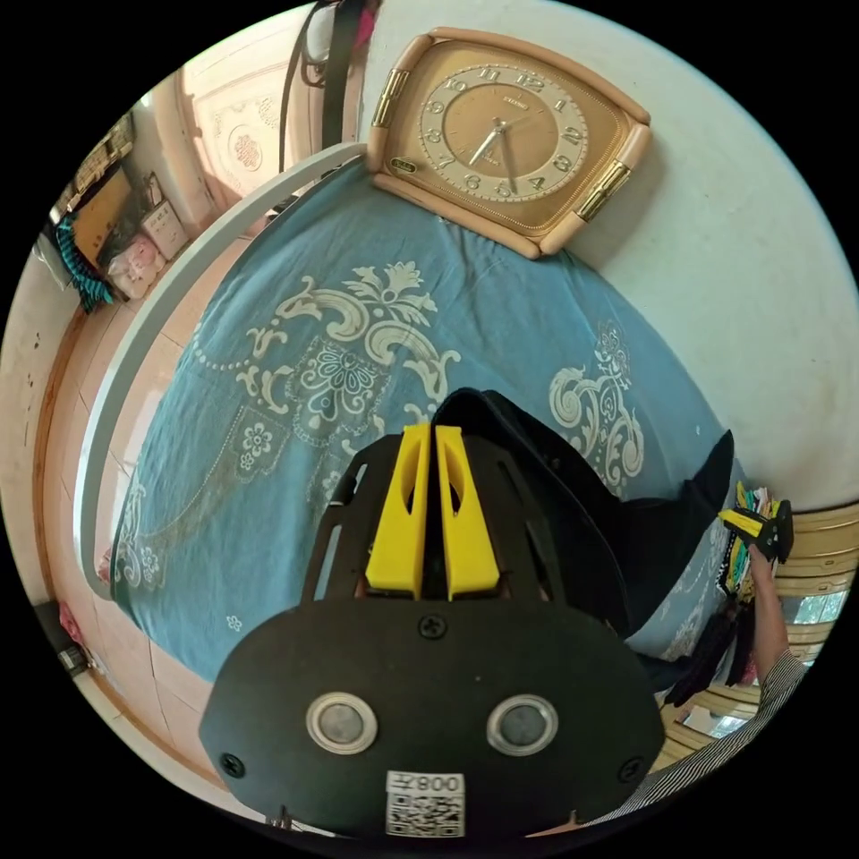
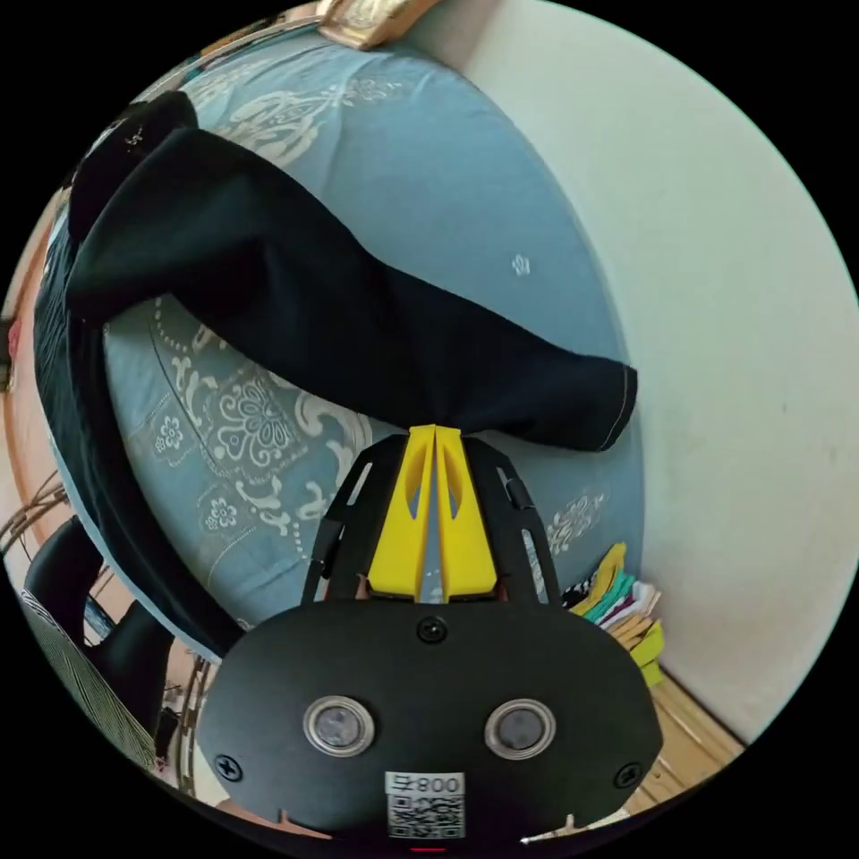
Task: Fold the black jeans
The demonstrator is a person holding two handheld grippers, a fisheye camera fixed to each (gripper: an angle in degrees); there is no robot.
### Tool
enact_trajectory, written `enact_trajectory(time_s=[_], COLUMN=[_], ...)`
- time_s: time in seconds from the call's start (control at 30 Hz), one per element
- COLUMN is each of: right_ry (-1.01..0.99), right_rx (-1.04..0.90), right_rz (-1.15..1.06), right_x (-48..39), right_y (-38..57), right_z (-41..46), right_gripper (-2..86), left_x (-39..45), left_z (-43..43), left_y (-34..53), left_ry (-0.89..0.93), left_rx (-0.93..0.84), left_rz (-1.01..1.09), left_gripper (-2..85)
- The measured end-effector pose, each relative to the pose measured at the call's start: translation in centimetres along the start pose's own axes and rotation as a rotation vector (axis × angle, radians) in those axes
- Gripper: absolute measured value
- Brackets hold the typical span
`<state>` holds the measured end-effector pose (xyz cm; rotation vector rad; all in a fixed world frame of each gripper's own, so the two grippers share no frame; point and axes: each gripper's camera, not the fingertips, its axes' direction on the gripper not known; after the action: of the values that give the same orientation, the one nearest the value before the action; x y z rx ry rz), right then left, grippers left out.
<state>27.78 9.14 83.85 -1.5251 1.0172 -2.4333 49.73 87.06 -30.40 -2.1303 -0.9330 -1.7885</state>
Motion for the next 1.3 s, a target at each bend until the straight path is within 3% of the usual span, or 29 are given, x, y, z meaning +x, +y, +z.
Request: enact_trajectory(time_s=[0.2,0.37,0.47,0.67,0.87,1.03,1.2,1.3], right_ry=[-0.115,-0.338,-0.355,-0.218,-0.135,-0.232,-0.161,-0.231], right_rx=[-0.275,-0.070,0.053,0.153,-0.037,-0.046,-0.157,-0.136], right_rz=[0.290,0.491,0.425,0.054,-0.185,-0.198,-0.255,-0.142], right_x=[2.5,4.3,4.4,3.1,2.6,5.1,4.5,7.8], right_y=[10.0,14.6,10.8,-1.8,-7.1,-7.2,-3.8,-0.3], right_z=[8.4,6.7,4.1,-0.1,3.9,3.5,1.8,0.2], right_gripper=[0.4,2.5,5.4,9.6,11.5,6.2,3.0,3.0], left_x=[-0.5,0.2,2.5,1.9,-4.4,-4.5,-2.8,-2.7], left_z=[0.2,-1.3,-0.3,2.8,2.4,1.5,-0.9,-2.0], left_y=[4.4,9.0,11.5,14.6,18.7,21.4,22.4,22.9], left_ry=[-0.048,0.250,0.309,-0.100,0.035,0.041,-0.022,-0.030], left_rx=[0.046,0.061,-0.016,-0.131,-0.114,-0.095,-0.095,-0.082], left_rz=[0.045,0.140,0.194,0.177,0.020,-0.021,0.017,0.008], left_gripper=[2.5,10.2,13.2,9.3,8.4,7.4,6.7,6.6])
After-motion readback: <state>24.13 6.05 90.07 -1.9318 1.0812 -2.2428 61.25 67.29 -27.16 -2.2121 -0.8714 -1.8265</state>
